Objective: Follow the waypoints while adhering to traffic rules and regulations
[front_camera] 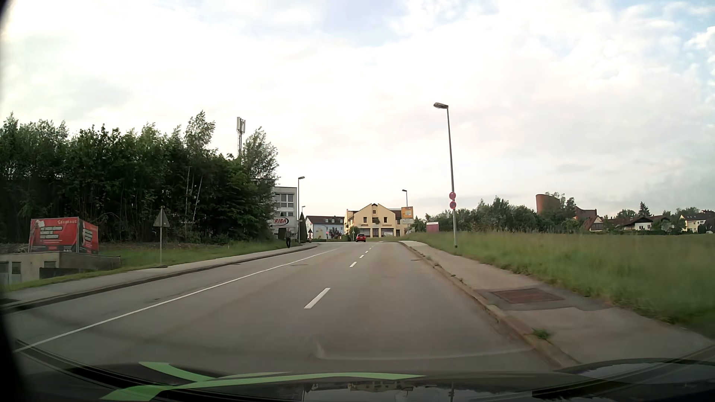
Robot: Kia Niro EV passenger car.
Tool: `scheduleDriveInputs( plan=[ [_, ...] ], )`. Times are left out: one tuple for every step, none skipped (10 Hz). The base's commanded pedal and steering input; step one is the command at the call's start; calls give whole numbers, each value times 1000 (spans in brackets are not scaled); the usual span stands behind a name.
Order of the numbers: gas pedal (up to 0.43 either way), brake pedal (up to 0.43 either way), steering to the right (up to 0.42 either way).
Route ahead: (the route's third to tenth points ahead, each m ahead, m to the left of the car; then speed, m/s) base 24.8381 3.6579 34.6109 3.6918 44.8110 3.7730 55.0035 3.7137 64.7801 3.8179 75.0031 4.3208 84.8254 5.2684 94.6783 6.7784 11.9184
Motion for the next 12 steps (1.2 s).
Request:
scheduleDriveInputs(
  plan=[
    [169,0,1],
    [169,0,2],
    [169,0,2],
    [169,0,1],
    [169,0,1],
    [169,0,1],
    [169,0,0],
    [169,0,-1],
    [169,0,-3],
    [169,0,-4],
    [169,0,-4],
    [169,0,-4]
  ],
)
